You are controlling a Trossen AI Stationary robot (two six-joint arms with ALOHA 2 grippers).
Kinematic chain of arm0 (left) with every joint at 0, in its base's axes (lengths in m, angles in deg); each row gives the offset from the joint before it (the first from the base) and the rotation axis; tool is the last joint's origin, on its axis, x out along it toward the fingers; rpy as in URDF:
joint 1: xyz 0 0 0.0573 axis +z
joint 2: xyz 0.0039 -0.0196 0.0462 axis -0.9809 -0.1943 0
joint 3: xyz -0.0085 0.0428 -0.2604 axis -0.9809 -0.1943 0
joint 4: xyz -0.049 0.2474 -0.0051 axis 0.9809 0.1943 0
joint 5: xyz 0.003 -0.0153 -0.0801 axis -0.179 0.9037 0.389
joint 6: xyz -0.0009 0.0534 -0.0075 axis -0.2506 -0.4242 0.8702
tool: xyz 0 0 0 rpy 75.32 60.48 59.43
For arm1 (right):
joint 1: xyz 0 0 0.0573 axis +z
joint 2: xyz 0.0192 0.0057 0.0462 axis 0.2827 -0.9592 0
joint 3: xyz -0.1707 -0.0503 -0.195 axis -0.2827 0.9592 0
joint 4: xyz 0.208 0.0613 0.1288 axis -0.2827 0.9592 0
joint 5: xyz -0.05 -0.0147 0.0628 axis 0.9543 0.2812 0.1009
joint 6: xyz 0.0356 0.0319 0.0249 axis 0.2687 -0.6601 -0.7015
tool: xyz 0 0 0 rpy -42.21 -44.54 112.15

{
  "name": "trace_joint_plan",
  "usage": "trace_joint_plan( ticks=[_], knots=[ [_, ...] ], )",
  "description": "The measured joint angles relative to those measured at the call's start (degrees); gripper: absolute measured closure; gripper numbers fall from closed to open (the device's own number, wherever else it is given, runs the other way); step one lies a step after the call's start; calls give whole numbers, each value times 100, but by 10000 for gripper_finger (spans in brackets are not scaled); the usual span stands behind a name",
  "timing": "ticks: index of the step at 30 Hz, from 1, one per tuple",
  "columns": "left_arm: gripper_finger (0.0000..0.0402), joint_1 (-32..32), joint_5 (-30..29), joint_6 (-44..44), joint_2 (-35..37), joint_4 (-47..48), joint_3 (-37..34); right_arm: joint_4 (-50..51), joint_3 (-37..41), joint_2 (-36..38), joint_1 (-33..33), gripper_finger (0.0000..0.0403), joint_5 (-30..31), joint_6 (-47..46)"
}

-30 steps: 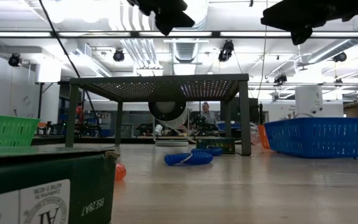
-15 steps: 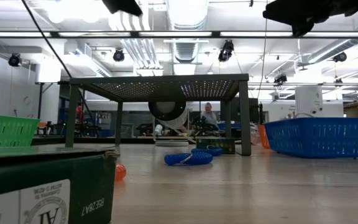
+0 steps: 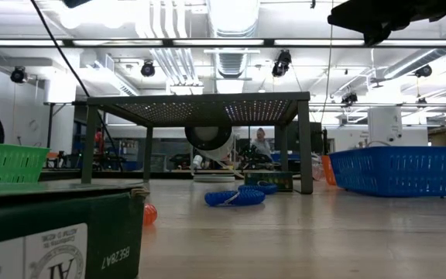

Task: Pick & Place Office Desk Supplies
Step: Put the yellow rubber band into the orange bin

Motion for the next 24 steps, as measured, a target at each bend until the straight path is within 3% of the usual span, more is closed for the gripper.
trace_joint_plan(
  ticks=[11,17,24],
  knots=[
    [164,-734,649,2669,2,-36,-1049,-4,0,-2,0,316,-17,-834],
    [164,-1210,606,3384,2,-378,-1261,-4,0,-2,0,314,-17,-831],
    [164,-1456,147,3908,2,-388,-1242,-4,0,-2,0,307,-15,-833]
  ],
)
